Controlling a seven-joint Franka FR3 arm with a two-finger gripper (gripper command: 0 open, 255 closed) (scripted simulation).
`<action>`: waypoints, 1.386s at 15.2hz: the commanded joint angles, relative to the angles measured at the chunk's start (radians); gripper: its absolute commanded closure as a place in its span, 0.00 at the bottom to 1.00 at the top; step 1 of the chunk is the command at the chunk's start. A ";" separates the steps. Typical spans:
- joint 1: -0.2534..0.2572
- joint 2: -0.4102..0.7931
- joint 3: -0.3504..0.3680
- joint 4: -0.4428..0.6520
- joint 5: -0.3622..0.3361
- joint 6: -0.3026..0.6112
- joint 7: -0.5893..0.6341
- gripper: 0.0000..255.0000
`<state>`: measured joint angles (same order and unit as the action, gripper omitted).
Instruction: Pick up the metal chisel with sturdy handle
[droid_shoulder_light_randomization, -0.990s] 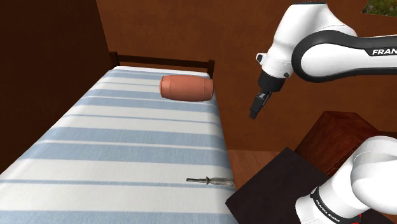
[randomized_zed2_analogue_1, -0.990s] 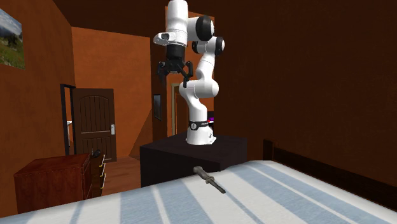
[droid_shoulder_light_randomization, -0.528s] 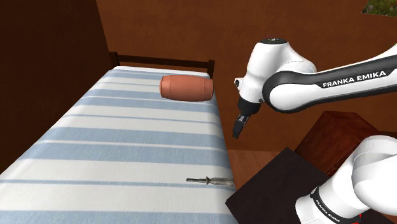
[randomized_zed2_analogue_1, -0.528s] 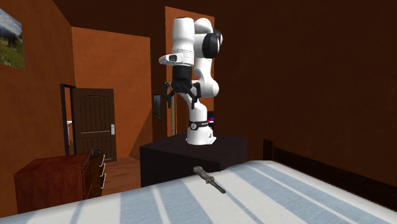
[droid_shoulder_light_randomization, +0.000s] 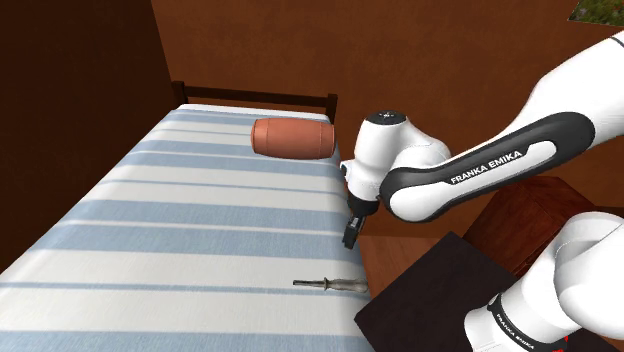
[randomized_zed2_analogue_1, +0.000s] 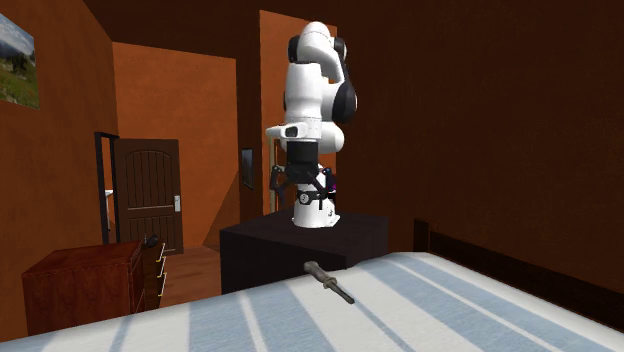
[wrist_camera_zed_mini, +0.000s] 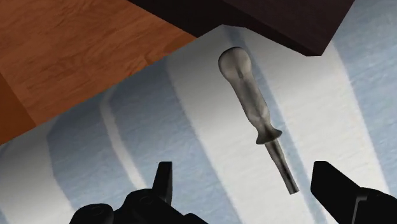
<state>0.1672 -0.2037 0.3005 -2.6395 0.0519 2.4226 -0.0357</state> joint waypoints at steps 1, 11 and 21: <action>0.004 0.083 0.022 0.015 -0.023 0.057 0.022 0.00; 0.079 0.476 0.028 0.129 -0.254 0.263 0.198 0.00; 0.128 0.593 -0.037 0.155 -0.339 0.350 0.262 1.00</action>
<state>0.2941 0.3875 0.2644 -2.4853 -0.2860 2.7711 0.2242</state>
